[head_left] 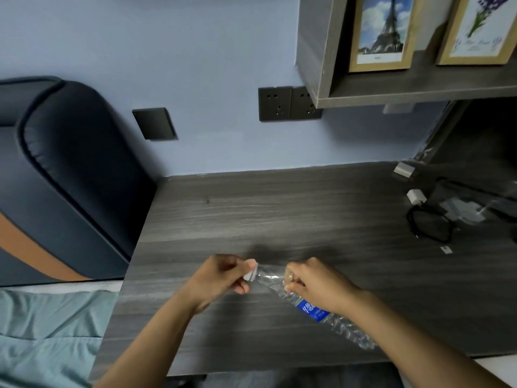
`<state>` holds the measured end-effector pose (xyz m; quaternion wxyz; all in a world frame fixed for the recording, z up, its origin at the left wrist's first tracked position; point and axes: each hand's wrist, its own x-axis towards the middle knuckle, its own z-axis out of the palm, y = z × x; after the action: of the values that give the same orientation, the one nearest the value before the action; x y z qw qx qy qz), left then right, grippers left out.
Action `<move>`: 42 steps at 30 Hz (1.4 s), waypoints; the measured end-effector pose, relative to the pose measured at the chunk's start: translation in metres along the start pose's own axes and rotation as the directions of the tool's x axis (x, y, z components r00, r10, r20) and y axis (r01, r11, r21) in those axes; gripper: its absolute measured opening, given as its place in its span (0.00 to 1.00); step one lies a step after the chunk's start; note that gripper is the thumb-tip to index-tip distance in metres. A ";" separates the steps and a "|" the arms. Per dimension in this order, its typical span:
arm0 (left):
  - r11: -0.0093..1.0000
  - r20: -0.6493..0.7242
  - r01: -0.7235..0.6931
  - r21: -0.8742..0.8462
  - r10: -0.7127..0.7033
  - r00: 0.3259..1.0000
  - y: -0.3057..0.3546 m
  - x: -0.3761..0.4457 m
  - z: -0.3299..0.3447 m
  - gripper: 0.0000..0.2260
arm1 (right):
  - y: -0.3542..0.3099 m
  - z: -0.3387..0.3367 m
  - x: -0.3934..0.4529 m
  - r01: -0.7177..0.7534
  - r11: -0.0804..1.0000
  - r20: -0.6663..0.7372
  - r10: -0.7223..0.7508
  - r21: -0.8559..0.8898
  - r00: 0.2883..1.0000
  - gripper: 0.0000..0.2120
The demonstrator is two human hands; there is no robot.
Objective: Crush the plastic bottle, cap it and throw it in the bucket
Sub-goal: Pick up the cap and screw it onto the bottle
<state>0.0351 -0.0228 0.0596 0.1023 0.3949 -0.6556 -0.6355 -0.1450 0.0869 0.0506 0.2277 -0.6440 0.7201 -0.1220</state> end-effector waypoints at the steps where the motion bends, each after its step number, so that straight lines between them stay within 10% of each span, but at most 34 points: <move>1: 0.999 0.003 -0.018 0.031 0.018 1.000 0.001 -0.001 0.000 0.13 | 0.000 0.001 0.000 0.001 1.000 0.004 -0.001 0.003 1.000 0.06; 18: 0.942 0.108 -0.283 0.181 0.267 0.958 -0.002 -0.015 -0.006 0.09 | 0.001 0.002 -0.002 0.002 0.995 0.063 -0.009 0.102 0.998 0.06; 32: 0.893 -0.019 0.310 -0.325 -0.334 0.942 -0.005 -0.012 0.005 0.12 | -0.018 0.006 -0.011 0.048 0.925 0.044 -0.034 -0.376 0.998 0.05; 42: 0.934 -0.062 0.272 -0.234 -0.293 0.954 0.000 -0.011 0.003 0.16 | -0.015 0.006 -0.010 0.046 0.952 0.015 -0.043 -0.303 0.999 0.06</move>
<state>0.0404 -0.0132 0.0634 0.0846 0.5010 -0.5109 -0.6934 -0.1284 0.0953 0.0539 0.1265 -0.6878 0.7147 -0.0126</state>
